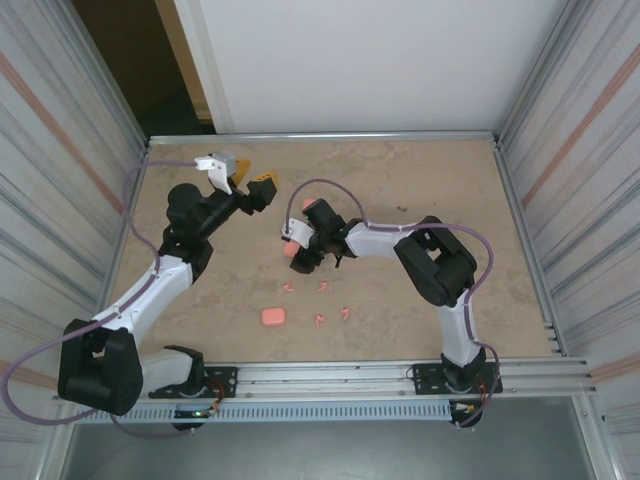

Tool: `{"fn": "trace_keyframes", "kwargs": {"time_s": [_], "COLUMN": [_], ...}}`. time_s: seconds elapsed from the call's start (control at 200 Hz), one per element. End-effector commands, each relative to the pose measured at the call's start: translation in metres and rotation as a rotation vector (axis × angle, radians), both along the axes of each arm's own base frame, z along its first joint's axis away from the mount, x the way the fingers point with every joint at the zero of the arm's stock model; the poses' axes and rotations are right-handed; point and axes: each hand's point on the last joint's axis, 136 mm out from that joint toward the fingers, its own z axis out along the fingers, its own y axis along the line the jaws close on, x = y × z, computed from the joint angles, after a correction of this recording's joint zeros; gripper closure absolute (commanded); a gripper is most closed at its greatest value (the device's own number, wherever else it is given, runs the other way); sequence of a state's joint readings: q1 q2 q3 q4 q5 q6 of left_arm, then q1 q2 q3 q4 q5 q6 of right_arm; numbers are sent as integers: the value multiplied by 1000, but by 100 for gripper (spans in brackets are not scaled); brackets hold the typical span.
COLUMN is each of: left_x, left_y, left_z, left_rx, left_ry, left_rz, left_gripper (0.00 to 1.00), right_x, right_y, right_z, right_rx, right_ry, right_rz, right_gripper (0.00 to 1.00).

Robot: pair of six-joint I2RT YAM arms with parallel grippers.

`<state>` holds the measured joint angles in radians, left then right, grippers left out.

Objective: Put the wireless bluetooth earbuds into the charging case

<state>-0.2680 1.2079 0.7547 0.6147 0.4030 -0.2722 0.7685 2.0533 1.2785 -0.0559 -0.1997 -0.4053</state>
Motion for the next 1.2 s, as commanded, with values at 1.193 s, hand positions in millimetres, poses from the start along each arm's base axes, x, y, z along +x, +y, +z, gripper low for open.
{"fn": "trace_keyframes", "kwargs": {"time_s": [1.193], "left_x": [-13], "left_y": [-21], "left_z": [21], "left_rx": [27], "left_ry": [77], "left_rz": [-169], "left_gripper": [14], "right_x": [2], "right_y": [-57], "right_z": [141], "right_rx": [139], "right_ry": [-403], "right_rz": [-77], "right_gripper": [56]}}
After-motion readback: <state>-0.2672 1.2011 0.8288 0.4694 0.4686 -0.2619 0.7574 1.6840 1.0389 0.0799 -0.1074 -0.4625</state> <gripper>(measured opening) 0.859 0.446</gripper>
